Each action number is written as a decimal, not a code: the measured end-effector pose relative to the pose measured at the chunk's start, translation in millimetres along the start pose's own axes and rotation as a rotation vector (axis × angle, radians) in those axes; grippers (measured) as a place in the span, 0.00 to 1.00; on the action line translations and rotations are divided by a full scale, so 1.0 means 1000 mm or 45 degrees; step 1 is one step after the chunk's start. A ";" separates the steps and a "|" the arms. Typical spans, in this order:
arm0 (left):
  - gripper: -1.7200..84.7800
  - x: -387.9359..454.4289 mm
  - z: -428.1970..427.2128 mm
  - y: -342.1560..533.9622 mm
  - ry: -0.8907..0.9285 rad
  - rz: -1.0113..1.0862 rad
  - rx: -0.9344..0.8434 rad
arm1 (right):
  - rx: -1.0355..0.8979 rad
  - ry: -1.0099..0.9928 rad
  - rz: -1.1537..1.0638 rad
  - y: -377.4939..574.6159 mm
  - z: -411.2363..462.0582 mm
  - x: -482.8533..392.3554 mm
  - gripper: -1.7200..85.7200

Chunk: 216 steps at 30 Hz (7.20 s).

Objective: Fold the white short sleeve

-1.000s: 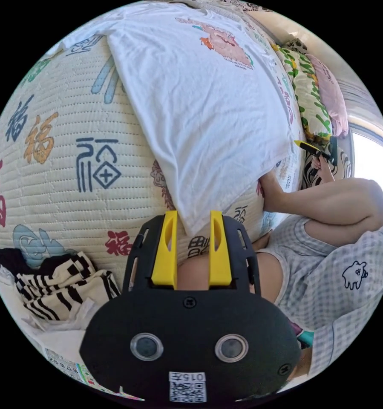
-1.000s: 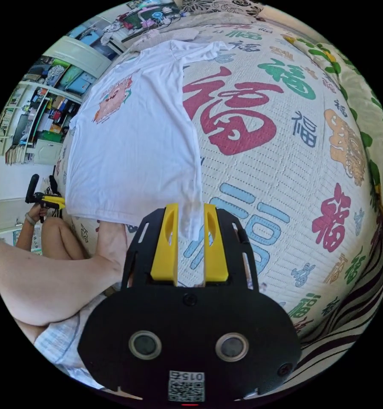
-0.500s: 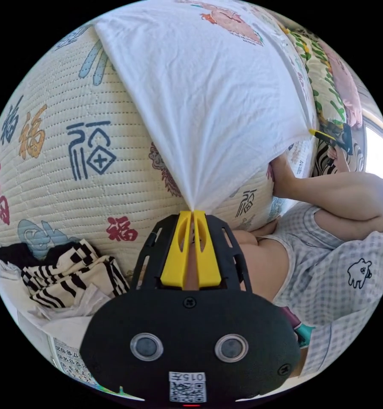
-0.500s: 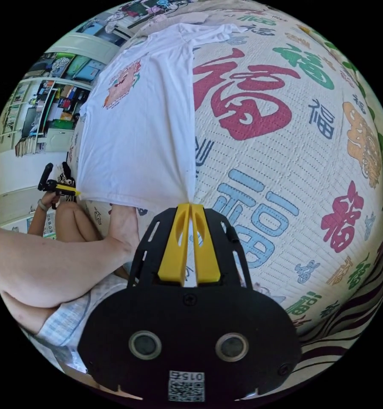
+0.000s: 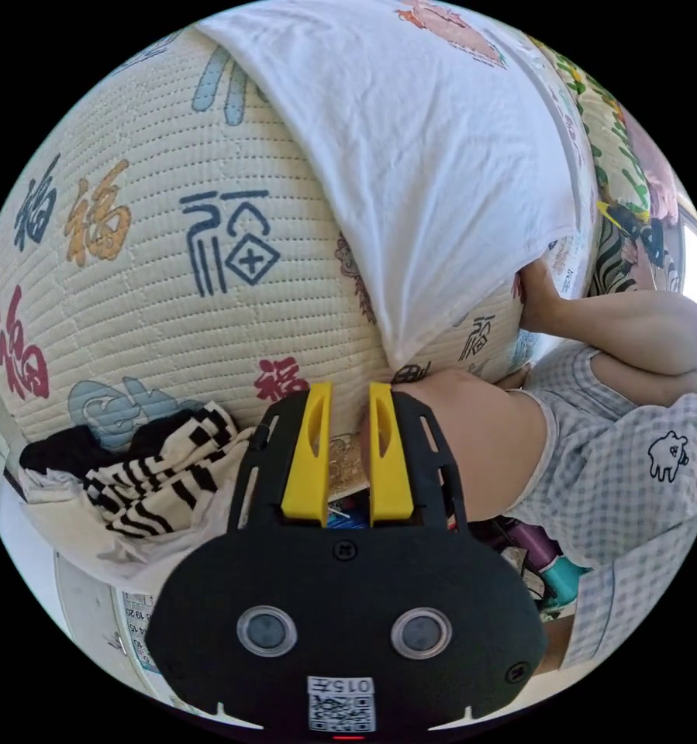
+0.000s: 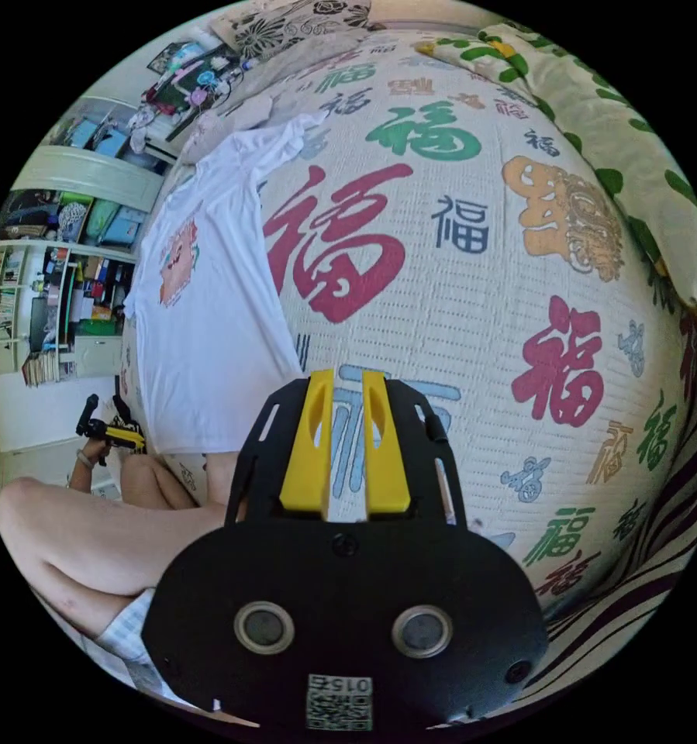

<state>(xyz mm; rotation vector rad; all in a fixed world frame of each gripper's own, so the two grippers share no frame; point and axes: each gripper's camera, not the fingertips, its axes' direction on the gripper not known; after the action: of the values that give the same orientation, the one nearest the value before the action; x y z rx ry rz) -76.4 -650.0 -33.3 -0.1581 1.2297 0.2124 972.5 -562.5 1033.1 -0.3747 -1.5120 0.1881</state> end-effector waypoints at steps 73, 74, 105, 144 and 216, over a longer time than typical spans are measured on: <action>0.05 0.053 -0.258 -0.356 0.427 0.197 1.302 | 0.276 0.183 -0.833 -0.158 0.079 -0.391 0.02; 0.06 0.058 -0.261 -0.355 0.398 0.234 1.301 | 0.319 0.215 -0.835 -0.159 0.076 -0.395 0.02; 0.09 0.091 -0.243 -0.282 -0.146 0.380 1.022 | 0.135 0.181 -0.803 -0.195 0.139 -0.561 0.01; 0.15 -0.157 -0.159 0.134 0.120 -0.694 1.586 | -0.294 0.309 -1.616 -0.285 0.306 -1.142 0.10; 0.02 0.002 -0.279 -0.024 -0.312 0.135 1.389 | 0.230 0.267 -1.026 -0.338 0.050 -0.566 0.01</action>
<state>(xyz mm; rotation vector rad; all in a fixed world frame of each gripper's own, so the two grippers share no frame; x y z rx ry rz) -325.6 -738.0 -126.2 0.8550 0.9666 -0.3542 852.5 -1067.9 624.3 0.3612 -1.3197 -0.3416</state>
